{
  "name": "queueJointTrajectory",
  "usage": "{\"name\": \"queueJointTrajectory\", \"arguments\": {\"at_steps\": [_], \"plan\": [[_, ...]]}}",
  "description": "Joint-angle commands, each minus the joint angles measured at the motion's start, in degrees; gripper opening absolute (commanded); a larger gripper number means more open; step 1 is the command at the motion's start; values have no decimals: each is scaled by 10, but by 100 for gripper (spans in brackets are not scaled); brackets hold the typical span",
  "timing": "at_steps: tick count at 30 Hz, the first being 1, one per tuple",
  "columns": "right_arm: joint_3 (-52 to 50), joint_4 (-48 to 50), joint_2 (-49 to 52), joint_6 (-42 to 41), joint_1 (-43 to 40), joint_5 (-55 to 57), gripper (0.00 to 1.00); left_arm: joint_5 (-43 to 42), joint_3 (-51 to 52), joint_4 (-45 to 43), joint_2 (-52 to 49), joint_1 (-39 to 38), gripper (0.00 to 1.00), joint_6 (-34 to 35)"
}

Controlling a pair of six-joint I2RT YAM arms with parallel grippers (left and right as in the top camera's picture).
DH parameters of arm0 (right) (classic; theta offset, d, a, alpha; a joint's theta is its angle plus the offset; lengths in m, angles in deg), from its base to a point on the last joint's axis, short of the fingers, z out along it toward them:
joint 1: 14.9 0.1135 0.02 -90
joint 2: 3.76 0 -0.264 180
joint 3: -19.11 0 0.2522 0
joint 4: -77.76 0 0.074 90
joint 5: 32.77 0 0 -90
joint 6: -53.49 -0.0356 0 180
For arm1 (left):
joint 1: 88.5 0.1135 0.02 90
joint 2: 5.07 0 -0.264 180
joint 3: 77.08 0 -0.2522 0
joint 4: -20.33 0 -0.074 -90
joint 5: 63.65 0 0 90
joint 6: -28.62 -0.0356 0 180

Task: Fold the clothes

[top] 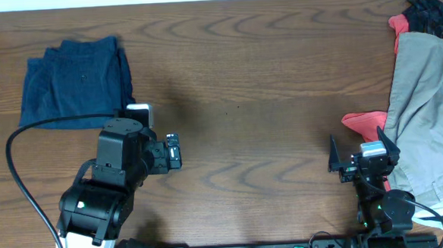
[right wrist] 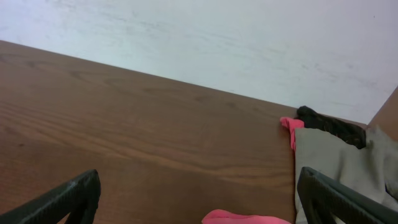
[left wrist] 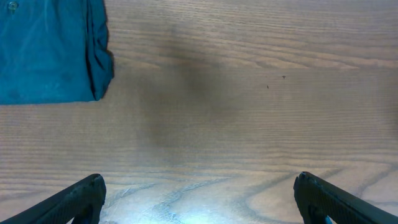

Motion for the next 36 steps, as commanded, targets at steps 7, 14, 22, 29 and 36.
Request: {"name": "queueJointTrajectory", "arguments": {"at_steps": [7, 14, 22, 29, 36], "plan": [[-1, -2, -4, 8, -2, -7, 99, 9, 0, 0, 0, -2, 98, -6], [-1, -2, -4, 7, -2, -7, 99, 9, 0, 0, 0, -2, 98, -6], [-1, -2, -4, 7, -2, -7, 99, 52, 32, -2, 52, 1, 98, -30], [-1, -2, -4, 7, -2, -7, 99, 45, 165, -135, 156, 32, 98, -29], [-1, -2, -4, 8, -2, -7, 99, 30, 327, -285, 297, 75, 98, -16]]}}
